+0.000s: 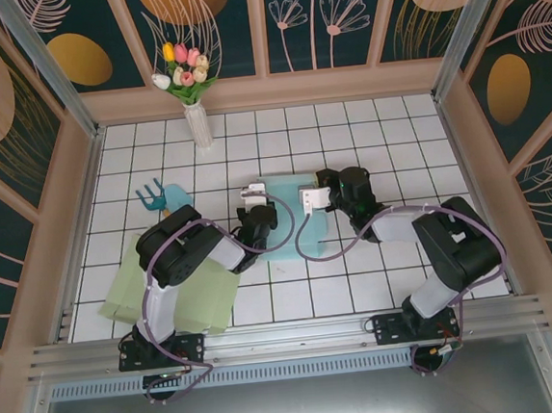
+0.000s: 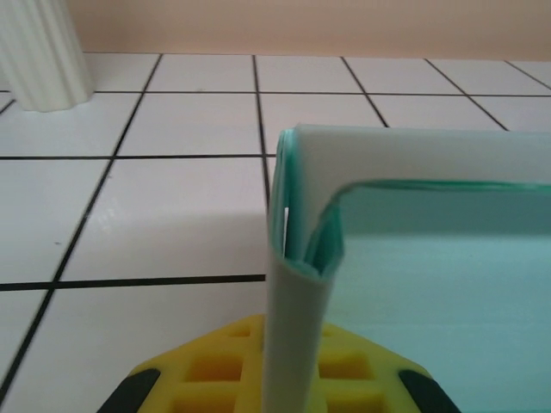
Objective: Fold the paper box
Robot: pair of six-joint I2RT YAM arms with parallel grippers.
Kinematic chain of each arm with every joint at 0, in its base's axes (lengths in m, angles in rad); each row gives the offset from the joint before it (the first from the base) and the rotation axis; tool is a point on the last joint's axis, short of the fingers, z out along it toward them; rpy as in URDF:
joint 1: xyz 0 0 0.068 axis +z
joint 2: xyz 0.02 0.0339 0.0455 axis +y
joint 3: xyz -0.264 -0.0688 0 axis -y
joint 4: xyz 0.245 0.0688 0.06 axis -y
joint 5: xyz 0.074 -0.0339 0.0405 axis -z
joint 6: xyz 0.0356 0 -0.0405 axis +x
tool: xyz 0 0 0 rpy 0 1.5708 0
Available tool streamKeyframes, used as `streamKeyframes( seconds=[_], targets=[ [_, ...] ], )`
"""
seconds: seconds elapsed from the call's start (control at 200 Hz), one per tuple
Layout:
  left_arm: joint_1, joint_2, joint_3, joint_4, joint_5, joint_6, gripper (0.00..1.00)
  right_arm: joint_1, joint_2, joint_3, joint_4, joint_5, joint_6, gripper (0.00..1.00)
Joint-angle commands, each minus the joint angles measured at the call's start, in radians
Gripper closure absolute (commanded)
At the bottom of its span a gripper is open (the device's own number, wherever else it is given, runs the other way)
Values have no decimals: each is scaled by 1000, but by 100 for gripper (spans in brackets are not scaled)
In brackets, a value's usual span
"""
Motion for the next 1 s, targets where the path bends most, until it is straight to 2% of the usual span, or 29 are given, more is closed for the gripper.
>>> streamKeyframes(
  seconds=[0.0, 0.135, 0.235, 0.37, 0.47, 0.585, 0.631, 0.681, 0.731, 0.786, 0.991],
  targets=[
    [29, 34, -31, -62, -97, 8, 100, -5, -49, 14, -130, -42, 55, 74],
    [30, 34, -34, -52, -92, 17, 100, 6, -124, 28, -190, -81, 132, 67],
    [30, 35, -38, -43, -86, 25, 100, 11, -208, 36, -186, -109, 284, 63],
    [29, 35, -55, -4, -72, 45, 100, 14, -309, 13, -63, -111, 673, 60],
    [30, 38, -61, 11, -64, 54, 100, 24, -352, 9, -2, -3, 1027, 58],
    [30, 39, -72, 37, -49, 74, 100, 37, -362, 49, -107, 147, 1366, 51],
    [31, 39, -78, 53, -42, 84, 100, 35, -351, 89, -206, 226, 1526, 48],
    [31, 41, -85, 70, -33, 96, 100, 30, -327, 132, -330, 236, 1631, 47],
    [30, 41, -89, 81, -24, 107, 100, 33, -291, 178, -434, 238, 1740, 48],
    [31, 42, -95, 94, -16, 116, 100, 36, -269, 185, -458, 230, 1835, 47],
    [31, 45, -109, 127, -8, 127, 100, 41, -224, 65, -211, 44, 2060, 46]
  ],
)
